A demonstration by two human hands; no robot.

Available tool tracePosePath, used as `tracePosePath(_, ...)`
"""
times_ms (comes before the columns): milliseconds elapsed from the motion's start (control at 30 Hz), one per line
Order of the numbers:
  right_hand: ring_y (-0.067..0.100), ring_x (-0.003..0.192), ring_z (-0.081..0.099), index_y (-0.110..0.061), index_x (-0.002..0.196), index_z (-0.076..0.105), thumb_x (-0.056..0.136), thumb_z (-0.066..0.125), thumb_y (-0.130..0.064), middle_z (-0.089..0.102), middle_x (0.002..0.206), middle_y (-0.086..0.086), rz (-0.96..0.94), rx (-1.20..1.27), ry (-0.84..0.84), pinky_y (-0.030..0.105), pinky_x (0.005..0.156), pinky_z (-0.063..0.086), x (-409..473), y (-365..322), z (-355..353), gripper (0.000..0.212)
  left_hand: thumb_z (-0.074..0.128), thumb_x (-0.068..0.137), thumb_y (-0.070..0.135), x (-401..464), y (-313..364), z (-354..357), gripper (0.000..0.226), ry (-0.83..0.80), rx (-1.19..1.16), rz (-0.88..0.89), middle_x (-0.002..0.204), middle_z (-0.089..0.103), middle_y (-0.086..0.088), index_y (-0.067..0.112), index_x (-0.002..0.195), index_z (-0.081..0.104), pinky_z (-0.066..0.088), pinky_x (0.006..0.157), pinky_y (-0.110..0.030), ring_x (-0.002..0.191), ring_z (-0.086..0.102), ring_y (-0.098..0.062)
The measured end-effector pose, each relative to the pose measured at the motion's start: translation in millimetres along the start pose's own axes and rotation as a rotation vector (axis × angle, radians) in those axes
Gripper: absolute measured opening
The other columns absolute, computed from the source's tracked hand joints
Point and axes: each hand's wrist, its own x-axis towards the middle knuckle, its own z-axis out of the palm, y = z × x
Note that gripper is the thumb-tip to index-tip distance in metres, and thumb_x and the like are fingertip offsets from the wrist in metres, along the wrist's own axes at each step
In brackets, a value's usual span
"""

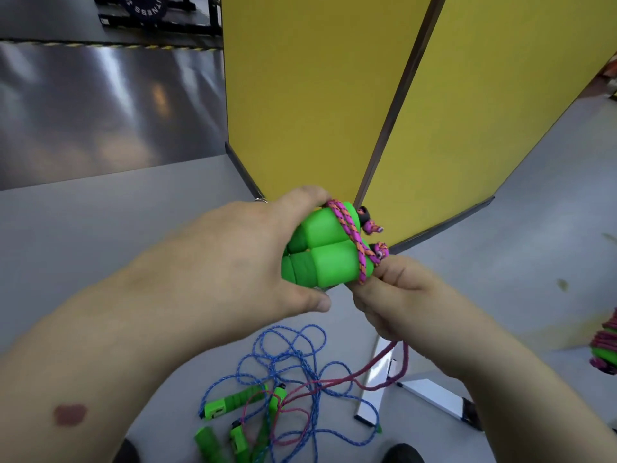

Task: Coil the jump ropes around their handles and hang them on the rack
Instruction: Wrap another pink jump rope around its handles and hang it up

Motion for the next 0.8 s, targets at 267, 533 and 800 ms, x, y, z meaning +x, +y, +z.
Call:
tracePosePath(267, 0.015, 0.060, 0.044, -0.016, 0.095, 0.061, 0.098, 0.044, -0.050, 0.045, 0.064, -0.003, -0.111, -0.605, -0.048, 0.043, 0.061, 0.044, -23.5, -29.6, 1.0, 0.038, 0.074, 0.067, 0.074, 3.8, -3.3, 13.0, 0.095, 0.075, 0.107, -0.104, 0.100, 0.051, 0.010, 0.058, 0.137, 0.012, 0.046, 0.072, -0.034, 0.089, 0.051, -0.022)
tracePosePath(533, 0.007, 0.055, 0.058, -0.029, 0.074, 0.076, 0.072, 0.084, -0.039, 0.070, 0.065, -0.007, -0.247, -0.461, 0.094, 0.028, 0.051, 0.046, -29.0, -41.8, -9.6, 0.013, 0.077, 0.066, 0.072, 2.6, 4.5, 21.6, 0.103, -0.180, 0.275, 0.043, 0.085, 0.037, 0.013, 0.066, 0.141, 0.007, 0.044, 0.067, -0.032, 0.088, 0.045, -0.013)
tracePosePath(800, 0.030, 0.056, 0.057, -0.017, 0.071, 0.075, 0.064, 0.090, -0.039, 0.065, 0.064, 0.017, -0.316, -0.064, 0.191, 0.041, 0.051, 0.047, -12.6, -21.5, -18.2, 0.027, 0.082, 0.063, 0.069, -1.3, 13.1, 8.4, 0.100, -0.361, 0.157, 0.157, 0.101, 0.055, 0.021, 0.077, 0.131, 0.010, 0.047, 0.068, -0.027, 0.090, 0.051, -0.004)
